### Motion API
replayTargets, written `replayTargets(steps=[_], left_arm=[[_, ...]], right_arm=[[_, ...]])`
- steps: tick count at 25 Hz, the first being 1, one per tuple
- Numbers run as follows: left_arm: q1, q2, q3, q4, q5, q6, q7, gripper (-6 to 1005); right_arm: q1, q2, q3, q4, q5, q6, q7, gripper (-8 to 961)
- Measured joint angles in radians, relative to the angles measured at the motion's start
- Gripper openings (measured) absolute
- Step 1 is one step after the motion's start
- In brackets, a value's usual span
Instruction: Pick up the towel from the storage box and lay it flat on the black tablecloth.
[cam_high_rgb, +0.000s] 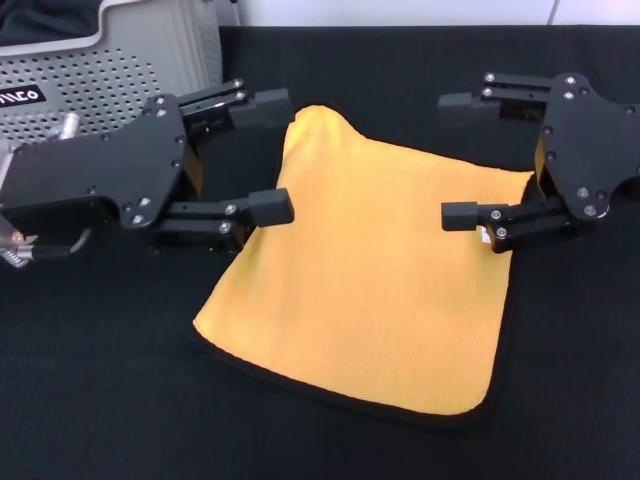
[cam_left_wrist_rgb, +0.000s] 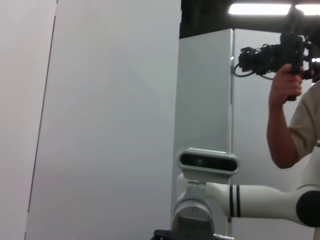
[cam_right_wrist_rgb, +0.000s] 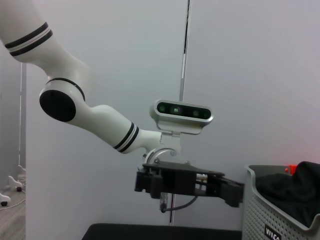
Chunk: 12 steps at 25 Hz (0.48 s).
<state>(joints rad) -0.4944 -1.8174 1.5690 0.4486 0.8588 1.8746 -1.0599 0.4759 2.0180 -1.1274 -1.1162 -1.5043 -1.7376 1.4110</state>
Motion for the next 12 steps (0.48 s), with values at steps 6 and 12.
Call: replayTargets(steps=[6,12], left_arm=[[0.006,0.000,-0.001,0.000,0.001,0.006,-0.009,862],[0.007,0.000,-0.001,-0.005,0.004,0.006,-0.013,862]], right_arm=[[-0.001,0.001,-0.004,0.001,-0.004,0.001,0.004,861],[0.000,0.001,-0.007,0.001,-0.004,0.002,0.010,861]])
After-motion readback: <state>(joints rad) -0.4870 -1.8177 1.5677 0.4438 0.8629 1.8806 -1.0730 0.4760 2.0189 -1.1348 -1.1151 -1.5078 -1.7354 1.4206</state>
